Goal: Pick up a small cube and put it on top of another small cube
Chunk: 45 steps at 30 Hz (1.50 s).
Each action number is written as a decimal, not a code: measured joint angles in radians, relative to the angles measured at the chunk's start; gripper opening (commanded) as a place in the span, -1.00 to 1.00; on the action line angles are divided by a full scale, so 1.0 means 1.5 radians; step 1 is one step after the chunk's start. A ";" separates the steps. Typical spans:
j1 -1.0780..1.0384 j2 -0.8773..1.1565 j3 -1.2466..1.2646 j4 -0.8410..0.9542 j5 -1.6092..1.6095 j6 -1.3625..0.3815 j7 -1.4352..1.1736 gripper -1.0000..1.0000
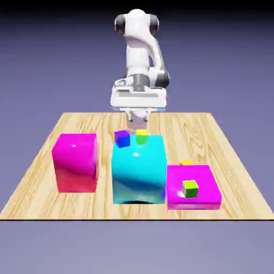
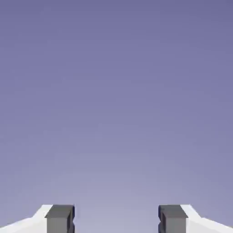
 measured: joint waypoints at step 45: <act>-0.118 -0.255 1.087 -0.070 1.290 -0.205 -0.414 0.00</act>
